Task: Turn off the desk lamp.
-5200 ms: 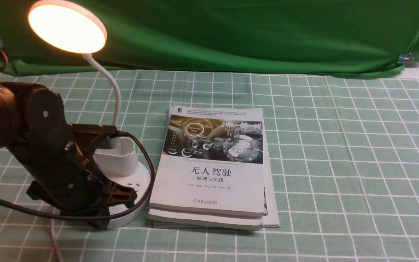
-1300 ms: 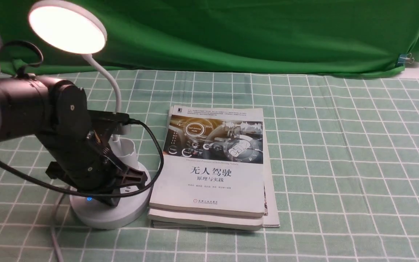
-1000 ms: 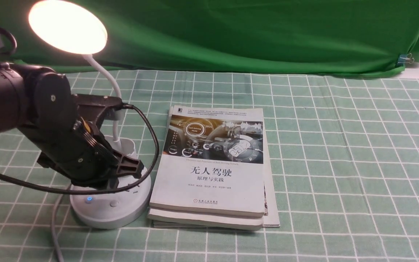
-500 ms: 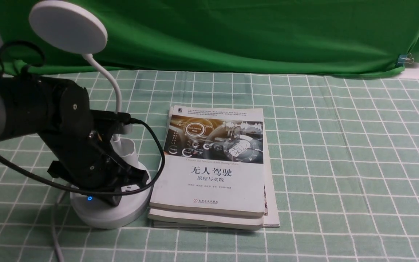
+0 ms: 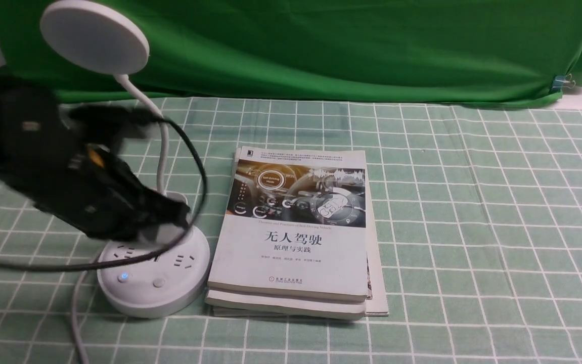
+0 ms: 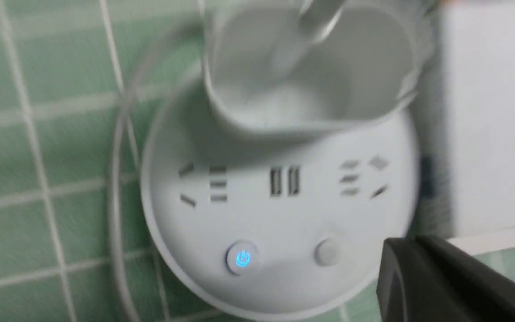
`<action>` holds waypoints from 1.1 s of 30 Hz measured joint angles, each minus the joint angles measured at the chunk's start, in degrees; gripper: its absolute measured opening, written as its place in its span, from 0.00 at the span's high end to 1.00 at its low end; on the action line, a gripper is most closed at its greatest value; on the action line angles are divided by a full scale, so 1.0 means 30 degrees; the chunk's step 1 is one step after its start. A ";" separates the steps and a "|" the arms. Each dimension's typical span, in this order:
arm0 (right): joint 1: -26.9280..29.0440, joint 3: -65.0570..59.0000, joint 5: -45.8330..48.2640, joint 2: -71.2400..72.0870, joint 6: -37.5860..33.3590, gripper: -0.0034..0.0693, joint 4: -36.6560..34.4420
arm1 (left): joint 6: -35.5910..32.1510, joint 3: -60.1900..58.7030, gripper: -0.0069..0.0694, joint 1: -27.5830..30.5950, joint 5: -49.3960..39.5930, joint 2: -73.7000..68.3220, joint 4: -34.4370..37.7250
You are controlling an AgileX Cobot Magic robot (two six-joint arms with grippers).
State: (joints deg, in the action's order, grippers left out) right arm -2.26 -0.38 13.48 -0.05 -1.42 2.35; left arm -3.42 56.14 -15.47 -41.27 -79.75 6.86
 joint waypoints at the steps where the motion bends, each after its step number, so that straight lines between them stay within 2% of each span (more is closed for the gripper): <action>1: 0.0000 0.0000 0.0000 0.0000 0.0000 0.62 0.0000 | 0.0000 -0.0473 0.91 0.0000 0.0401 0.0930 0.0000; 5: 0.0000 0.0000 0.0000 0.0000 0.0000 0.62 0.0000 | -0.0018 -0.2579 0.91 0.0000 0.2278 0.4222 0.0019; 12: 0.0000 0.0000 0.0000 0.0000 0.0000 0.62 0.0000 | -0.0092 -0.9066 0.91 0.0000 0.7667 1.2975 0.0891; 16: 0.0000 0.0000 0.0000 0.0000 0.0000 0.62 0.0000 | -0.0092 -1.1525 0.91 0.0000 0.9248 1.7229 0.1003; 24: 0.0000 0.0000 0.0000 0.0000 0.0000 0.62 0.0000 | -0.0157 -1.4481 0.91 0.0000 0.9556 2.2827 0.1017; 33: 0.0000 0.0000 0.0000 0.0000 0.0000 0.62 0.0000 | -0.0157 -1.4987 0.91 0.0000 0.8725 2.3367 0.1017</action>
State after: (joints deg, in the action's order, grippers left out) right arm -2.26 -0.38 13.48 -0.05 -1.42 2.35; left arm -3.89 11.18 -15.47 -15.10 -9.65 9.91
